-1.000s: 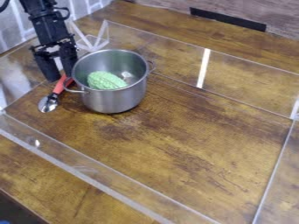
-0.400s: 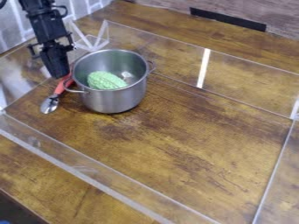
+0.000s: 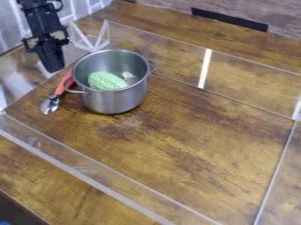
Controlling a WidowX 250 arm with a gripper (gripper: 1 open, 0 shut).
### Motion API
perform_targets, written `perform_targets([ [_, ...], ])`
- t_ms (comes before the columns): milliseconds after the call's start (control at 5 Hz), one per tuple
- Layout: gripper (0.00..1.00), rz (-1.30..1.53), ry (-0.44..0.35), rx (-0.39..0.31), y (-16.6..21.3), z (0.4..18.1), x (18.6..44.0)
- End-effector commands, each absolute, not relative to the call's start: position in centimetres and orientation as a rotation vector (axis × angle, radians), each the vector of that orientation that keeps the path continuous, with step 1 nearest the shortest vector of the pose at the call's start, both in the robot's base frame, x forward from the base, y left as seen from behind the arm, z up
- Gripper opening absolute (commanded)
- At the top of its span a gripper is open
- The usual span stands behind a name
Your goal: Move the pink spoon to the left
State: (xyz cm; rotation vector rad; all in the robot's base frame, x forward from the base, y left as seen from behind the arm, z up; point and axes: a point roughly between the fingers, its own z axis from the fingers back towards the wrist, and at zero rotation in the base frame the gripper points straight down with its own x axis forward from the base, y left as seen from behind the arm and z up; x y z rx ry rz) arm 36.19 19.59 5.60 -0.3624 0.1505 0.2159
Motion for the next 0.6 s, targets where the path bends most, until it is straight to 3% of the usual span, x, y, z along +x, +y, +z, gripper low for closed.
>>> perform_targets([
  [0, 0.0, 0.222, 0.082, -0.325, 19.57, 8.19, 36.46],
  [400, 0.0, 0.275, 0.087, -0.331, 19.07, 8.57, 36.91],
])
